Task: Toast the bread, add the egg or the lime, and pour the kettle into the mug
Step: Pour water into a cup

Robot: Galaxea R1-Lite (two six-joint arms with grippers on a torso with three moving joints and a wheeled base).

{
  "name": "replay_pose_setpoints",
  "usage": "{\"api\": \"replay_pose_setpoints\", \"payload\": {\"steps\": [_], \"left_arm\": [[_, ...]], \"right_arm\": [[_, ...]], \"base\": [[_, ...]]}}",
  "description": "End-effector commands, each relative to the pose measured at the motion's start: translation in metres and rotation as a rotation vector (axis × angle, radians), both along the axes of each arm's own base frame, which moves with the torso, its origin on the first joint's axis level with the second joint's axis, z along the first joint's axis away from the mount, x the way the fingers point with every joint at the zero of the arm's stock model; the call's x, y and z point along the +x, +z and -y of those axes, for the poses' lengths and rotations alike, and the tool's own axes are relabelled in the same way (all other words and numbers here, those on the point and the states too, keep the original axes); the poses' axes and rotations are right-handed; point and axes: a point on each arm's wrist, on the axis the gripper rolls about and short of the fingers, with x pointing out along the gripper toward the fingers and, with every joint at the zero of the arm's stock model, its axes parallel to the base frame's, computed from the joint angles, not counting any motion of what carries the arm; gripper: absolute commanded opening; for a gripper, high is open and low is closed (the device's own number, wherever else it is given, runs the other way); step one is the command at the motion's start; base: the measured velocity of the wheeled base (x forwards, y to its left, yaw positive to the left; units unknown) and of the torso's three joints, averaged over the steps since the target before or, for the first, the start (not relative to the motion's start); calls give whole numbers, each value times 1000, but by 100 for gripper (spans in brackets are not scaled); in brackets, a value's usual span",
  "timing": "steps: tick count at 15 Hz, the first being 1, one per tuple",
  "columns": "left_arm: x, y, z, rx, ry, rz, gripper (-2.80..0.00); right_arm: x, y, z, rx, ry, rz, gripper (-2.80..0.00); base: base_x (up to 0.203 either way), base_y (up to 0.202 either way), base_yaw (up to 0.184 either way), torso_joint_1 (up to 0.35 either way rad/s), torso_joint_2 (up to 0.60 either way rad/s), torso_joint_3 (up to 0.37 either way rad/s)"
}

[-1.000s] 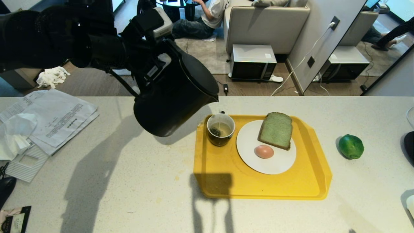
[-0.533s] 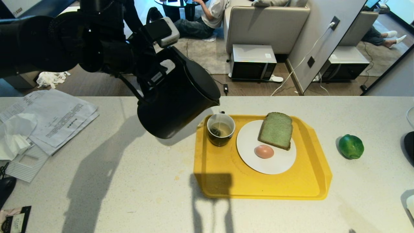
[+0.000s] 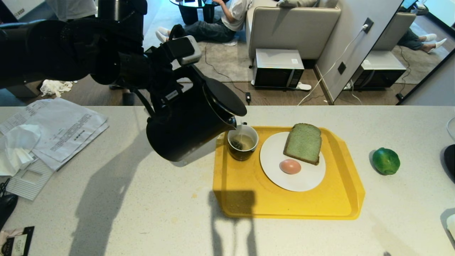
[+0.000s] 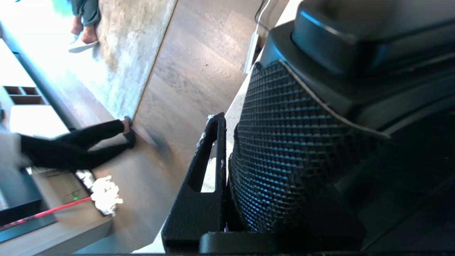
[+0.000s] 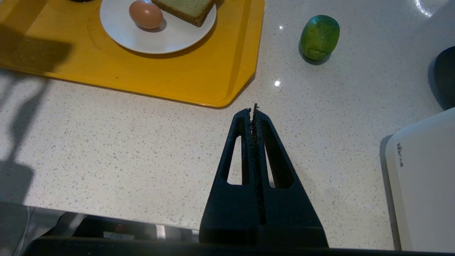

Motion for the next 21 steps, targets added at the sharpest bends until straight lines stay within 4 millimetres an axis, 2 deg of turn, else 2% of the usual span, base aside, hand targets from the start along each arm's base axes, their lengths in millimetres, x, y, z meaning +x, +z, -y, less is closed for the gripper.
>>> {"api": "replay_pose_setpoints", "payload": {"steps": [1, 5, 13, 17, 21], "left_arm": [[2, -3, 2, 26, 4, -2, -280], [4, -3, 5, 74, 15, 18, -280], [-2, -4, 28, 130, 54, 62, -280], [1, 1, 31, 193, 107, 140, -280], [3, -2, 35, 201, 107, 138, -280]], "right_arm": [[0, 0, 0, -1, 1, -2, -280], [0, 0, 0, -1, 1, -2, -280], [0, 0, 0, -1, 1, -2, -280], [0, 0, 0, -1, 1, -2, -280], [0, 0, 0, -1, 1, -2, -280]], "base": [[0, 0, 0, 0, 0, 0], [0, 0, 0, 0, 0, 0], [0, 0, 0, 0, 0, 0], [0, 0, 0, 0, 0, 0], [0, 0, 0, 0, 0, 0]]}}
